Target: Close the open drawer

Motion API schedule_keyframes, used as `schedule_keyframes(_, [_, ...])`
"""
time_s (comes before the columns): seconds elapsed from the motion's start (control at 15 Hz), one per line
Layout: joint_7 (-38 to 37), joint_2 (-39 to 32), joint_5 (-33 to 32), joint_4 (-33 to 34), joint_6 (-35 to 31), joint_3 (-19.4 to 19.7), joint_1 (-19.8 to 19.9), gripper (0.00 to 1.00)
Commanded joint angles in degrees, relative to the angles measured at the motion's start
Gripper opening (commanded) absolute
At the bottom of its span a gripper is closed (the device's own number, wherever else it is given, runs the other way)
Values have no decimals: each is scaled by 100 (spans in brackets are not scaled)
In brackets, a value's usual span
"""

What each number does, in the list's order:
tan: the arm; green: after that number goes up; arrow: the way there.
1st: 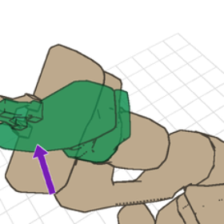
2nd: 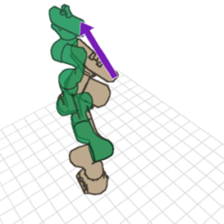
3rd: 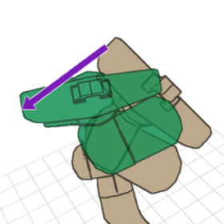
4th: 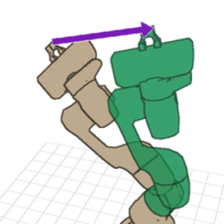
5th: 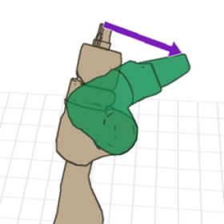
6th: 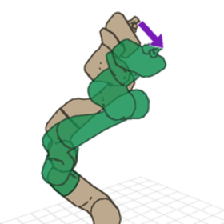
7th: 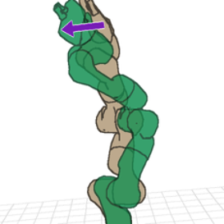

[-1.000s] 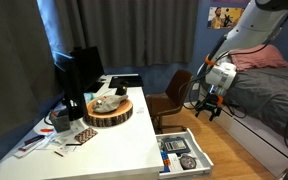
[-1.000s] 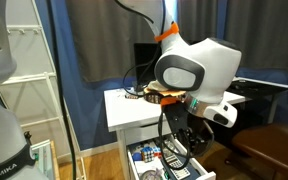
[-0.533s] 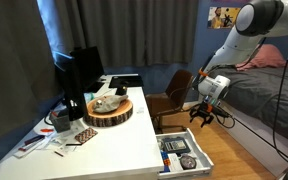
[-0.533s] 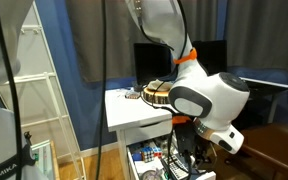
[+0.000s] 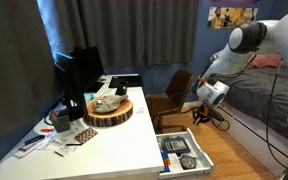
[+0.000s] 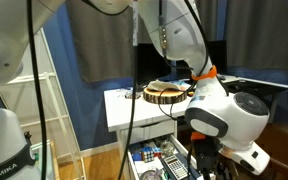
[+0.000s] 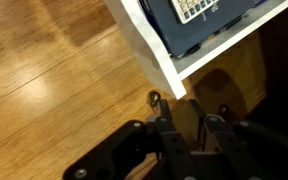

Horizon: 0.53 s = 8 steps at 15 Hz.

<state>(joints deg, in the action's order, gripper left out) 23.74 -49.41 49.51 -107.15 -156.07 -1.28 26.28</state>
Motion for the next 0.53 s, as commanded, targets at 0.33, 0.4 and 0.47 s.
schedule_keyframes(0.33, [-831,-1043,-312,864,-525,84,-55,4])
schedule_keyframes(0.4, [-983,-1111,-362,911,-475,115,-83,5])
schedule_keyframes(0.47, [-1159,-1196,-415,973,-443,150,-116,5])
